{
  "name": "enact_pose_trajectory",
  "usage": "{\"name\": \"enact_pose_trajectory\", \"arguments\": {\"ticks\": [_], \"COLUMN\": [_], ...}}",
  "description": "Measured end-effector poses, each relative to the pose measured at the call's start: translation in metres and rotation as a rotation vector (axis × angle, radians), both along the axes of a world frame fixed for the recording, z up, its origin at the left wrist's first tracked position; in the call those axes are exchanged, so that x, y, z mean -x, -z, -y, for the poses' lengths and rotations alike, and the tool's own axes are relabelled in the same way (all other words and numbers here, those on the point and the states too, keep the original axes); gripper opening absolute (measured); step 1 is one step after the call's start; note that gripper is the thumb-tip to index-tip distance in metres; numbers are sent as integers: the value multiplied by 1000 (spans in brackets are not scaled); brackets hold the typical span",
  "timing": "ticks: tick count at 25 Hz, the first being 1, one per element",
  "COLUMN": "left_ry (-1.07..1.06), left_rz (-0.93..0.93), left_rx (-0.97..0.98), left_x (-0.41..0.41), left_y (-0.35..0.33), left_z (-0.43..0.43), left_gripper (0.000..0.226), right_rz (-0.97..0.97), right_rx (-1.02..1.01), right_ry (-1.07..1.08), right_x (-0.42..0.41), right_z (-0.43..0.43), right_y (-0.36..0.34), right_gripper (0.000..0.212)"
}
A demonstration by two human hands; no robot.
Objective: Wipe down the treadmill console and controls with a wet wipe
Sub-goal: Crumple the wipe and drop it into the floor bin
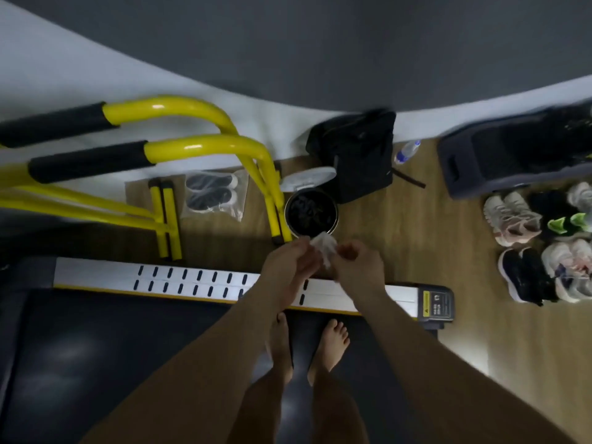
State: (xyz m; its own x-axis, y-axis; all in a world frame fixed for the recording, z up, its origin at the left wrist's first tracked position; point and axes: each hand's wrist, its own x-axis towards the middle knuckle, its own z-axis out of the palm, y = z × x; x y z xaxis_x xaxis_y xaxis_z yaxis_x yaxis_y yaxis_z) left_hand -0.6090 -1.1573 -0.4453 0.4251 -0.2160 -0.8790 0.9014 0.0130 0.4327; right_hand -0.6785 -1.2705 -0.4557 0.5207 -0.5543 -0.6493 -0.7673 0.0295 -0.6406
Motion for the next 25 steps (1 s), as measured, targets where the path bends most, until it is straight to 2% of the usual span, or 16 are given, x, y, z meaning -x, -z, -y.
{"name": "enact_pose_trajectory", "arguments": {"ticks": [1,5,7,11,14,22,25], "left_ry": [-31,-103,-118,-94,-82,-94,-79], "left_rz": [-39,-89,-107,-152,-153,-99,-83], "left_rx": [18,-21,-50,-81,-70,-39,-45], "left_x": [-8,-37,-40,-32,-28,-26,-32], "left_y": [19,81,98,106,92,33,33], "left_z": [-1,-25,-42,-59,-64,-70,-71], "left_gripper": [16,47,50,53,53,49,48], "right_rz": [-16,-110,-111,-178,-186,-154,-129], "right_rx": [-37,-180,-172,-98,-112,-55,-74], "right_ry": [8,-6,-1,-80,-48,-85,-113], "right_x": [-15,-61,-62,-31,-13,-19,-28], "right_z": [6,28,25,0,-6,-8,-12], "right_y": [27,120,141,127,113,40,31], "right_gripper": [5,51,58,57,52,40,36]}}
